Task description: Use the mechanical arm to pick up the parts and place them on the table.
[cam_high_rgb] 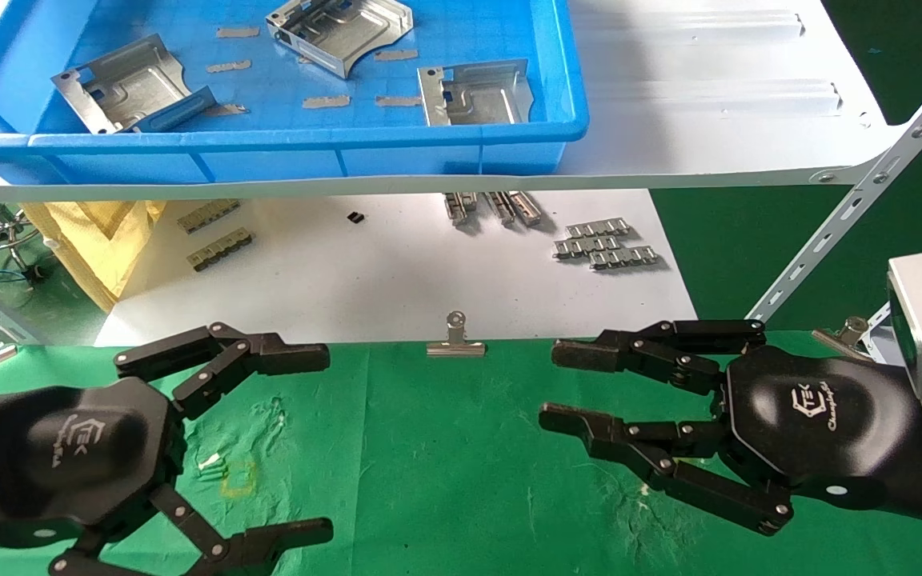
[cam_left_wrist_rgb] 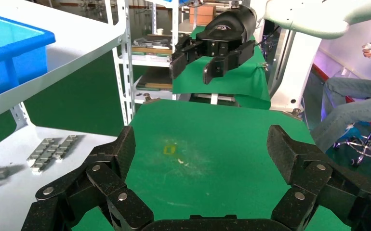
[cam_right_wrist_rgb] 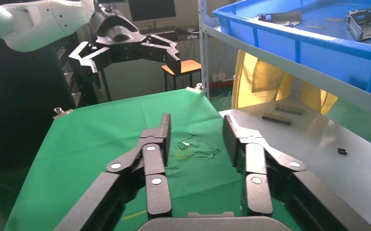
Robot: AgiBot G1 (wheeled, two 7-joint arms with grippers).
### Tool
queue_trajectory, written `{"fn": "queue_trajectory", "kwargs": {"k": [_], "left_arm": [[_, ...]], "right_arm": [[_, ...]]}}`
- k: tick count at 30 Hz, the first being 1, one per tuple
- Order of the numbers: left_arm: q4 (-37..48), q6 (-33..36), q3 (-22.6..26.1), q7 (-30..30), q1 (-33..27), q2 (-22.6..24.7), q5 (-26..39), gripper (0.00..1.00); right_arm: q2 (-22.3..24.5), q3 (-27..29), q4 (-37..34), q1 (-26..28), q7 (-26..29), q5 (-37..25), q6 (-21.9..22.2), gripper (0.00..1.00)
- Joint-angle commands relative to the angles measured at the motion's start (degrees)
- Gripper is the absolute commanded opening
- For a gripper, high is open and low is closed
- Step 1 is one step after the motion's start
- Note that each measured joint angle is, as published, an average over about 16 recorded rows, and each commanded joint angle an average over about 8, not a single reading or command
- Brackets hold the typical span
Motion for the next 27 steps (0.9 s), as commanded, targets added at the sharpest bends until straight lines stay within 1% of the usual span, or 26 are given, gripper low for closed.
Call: {"fn": "queue_trajectory", "kwargs": {"k": [1,8,13,16,20,24,27], "left_arm": [[0.0,0.0,0.0,0.0,0.0,0.0,0.0,1.00],[0.2,-1.0,0.1,-0.3,-1.2,0.3,0.9,1.00],[1.1,-3.7,0.7,-1.7,-6.0,1.5,4.0,1.00],[2.8,-5.8,1.5,-3.0,-10.7,2.9,6.9,1.00],[8.1,-9.2,3.6,-5.1,-19.2,6.4,12.5,1.00],[17.0,-12.7,6.9,-6.7,-29.3,11.8,19.8,1.00],[25.2,-15.0,9.5,-6.5,-36.5,16.4,25.2,1.00]], "right_arm": [[0.0,0.0,0.0,0.0,0.0,0.0,0.0,0.00],[0.0,0.0,0.0,0.0,0.0,0.0,0.0,0.00],[0.0,0.0,0.0,0.0,0.0,0.0,0.0,0.00],[0.0,0.0,0.0,0.0,0.0,0.0,0.0,0.00],[0.0,0.0,0.0,0.0,0.0,0.0,0.0,0.00],[0.0,0.0,0.0,0.0,0.0,0.0,0.0,0.00],[0.0,0.0,0.0,0.0,0.0,0.0,0.0,0.00]]}}
